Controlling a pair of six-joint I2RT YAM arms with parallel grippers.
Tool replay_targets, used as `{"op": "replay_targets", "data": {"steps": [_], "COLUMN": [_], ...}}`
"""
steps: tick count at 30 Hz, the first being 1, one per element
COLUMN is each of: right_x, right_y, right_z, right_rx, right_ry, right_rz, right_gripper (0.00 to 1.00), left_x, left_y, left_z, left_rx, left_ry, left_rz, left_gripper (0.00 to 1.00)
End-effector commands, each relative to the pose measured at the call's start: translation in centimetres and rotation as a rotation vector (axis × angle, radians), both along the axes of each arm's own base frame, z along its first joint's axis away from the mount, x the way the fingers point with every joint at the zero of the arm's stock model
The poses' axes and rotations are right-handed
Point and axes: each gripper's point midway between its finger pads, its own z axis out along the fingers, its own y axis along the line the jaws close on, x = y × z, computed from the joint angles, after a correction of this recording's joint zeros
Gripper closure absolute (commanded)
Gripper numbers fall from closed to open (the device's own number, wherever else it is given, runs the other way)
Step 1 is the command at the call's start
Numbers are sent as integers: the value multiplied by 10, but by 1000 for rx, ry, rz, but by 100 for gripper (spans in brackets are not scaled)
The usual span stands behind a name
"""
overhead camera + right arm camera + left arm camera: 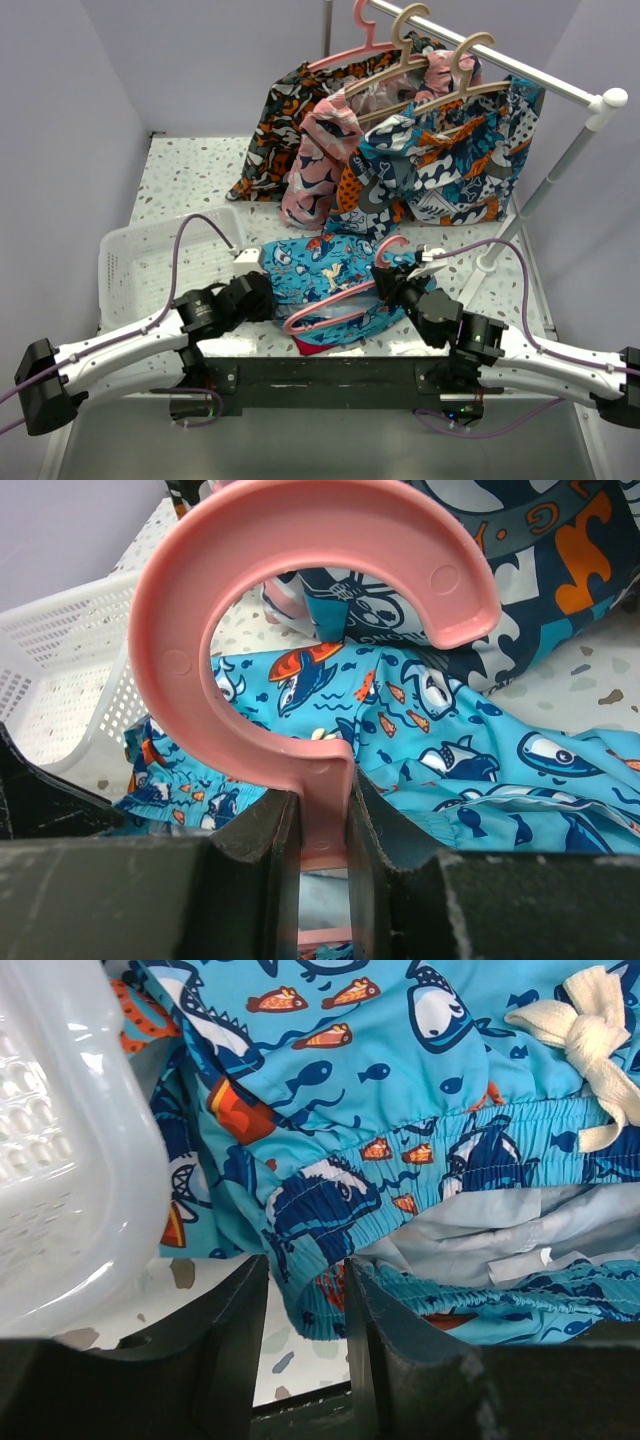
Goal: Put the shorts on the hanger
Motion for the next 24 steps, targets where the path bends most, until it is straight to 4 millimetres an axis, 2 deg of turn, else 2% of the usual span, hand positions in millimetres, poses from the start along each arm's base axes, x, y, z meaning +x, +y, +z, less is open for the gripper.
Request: {"op": "replay_targets", "data": {"steps": [1,4,6,7,8,10,11,13,14,15,17,18,19,20,22,23,24], "right_x": [4,4,5,6,7,9,11,13,15,17,21,23,24,26,28,30,31], "right_y": [-3,-4,-5,-7,-8,-12,-16,-18,-23,-23,-24,-24,-24,-23,-21,-19,-18], "right_z": [17,19,21,22,23,31,35,49,47,58,64,76,81,83,98,100,109], "right_rx": [49,53,55,53,54,75,80,96,70,79,48,60,58,39,55,32,44], "right_ry": [-32,-33,-34,-35,-35,-38,-45,-57,-55,-60,-64,-72,-75,-78,-93,-102,-113], "right_rz": [-33,-36,-45,-59,-70,-102,-122,-145,-178,-190,-227,-239,-249,-268,-273,-273,-282], "right_gripper": [100,100,100,100,100,100,100,100,100,100,100,100,100,100,100,100,100], "left_x": [8,6,6,8,8,8,6,2,0,0,-6,-9,-12,-12,-19,-19,-20], "left_y": [-14,-11,-10,-10,-10,-13,-11,-12,-12,-15,-14,-19,-19,-22,-23,-24,-23], "left_z": [-3,-12,-14,-10,-6,12,16,39,46,63,77,96,101,120,126,142,147], "left_rx": [-61,-58,-63,-80,-86,-136,-136,-174,-184,-210,-210,-241,-226,-250,-230,-249,-247], "left_ry": [-20,-14,-26,-46,-57,-90,-89,-111,-118,-138,-140,-152,-151,-167,-137,-150,-151], "left_rz": [2,10,9,6,2,-8,-17,-50,-64,-82,-129,-162,-192,-210,-250,-254,-254], "left_gripper": [60,64,71,77,90,100,100,100,100,100,100,100,100,100,100,100,100]}}
